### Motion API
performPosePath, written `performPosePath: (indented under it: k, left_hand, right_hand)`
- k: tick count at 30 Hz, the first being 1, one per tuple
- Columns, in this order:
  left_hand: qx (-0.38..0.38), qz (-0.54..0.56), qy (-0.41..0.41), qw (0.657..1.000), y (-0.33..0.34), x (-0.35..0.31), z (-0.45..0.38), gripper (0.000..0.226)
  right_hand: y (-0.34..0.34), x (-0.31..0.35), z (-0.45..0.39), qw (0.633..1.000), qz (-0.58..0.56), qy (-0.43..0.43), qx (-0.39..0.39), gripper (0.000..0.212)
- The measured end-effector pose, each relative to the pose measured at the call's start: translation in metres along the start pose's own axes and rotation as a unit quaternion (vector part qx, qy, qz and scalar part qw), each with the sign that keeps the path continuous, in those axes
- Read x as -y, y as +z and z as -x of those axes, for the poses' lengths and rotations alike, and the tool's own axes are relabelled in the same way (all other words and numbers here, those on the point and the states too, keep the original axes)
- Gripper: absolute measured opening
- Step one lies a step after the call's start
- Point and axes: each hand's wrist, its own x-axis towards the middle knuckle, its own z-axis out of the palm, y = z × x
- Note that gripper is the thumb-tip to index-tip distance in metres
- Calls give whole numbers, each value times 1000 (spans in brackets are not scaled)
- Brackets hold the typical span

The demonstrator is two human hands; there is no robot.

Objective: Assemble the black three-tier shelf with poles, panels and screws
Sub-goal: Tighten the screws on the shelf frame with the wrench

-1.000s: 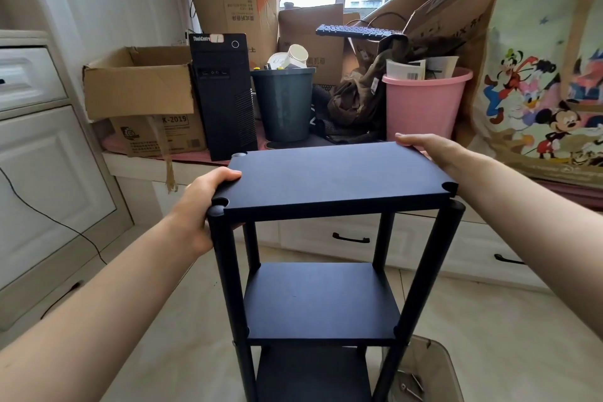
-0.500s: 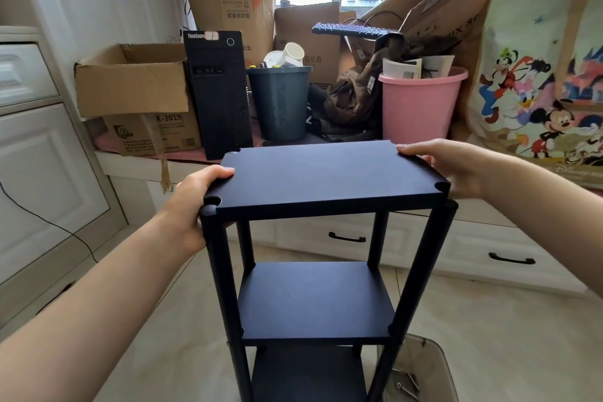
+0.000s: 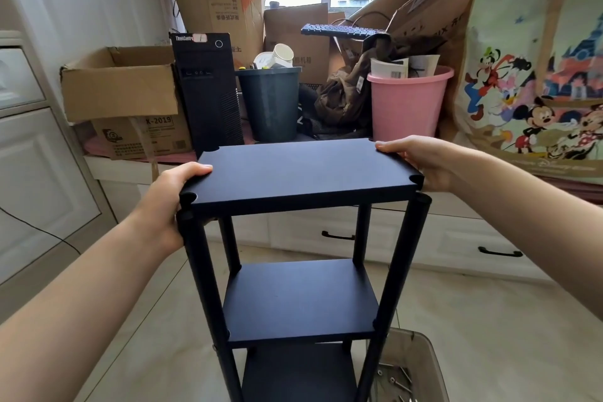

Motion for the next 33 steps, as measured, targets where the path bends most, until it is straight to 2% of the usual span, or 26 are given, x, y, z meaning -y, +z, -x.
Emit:
performPosePath:
  k: [3,12,19,23,33]
  left_hand:
    - [6,13,5,1000,0,1,0,14]
    - [12,26,-5,1000,0,-1,1,15]
    - [4,18,-11,1000,3,-3,5,13]
    - [4,15,-11,1000,4,-5,8,13]
    - [17,-13,-59,998,-4,-5,8,21]
  right_hand:
    - [3,3,0,1000,-1,-12,-4,17]
    - [3,-3,0,999,-33,9,19,18]
    - [7,-6,-1,1000,-28,-5,4,21]
    - [13,-14,-1,998,-1,-39,-48,26]
    - [11,-14,8,999,-3,-31,-31,32]
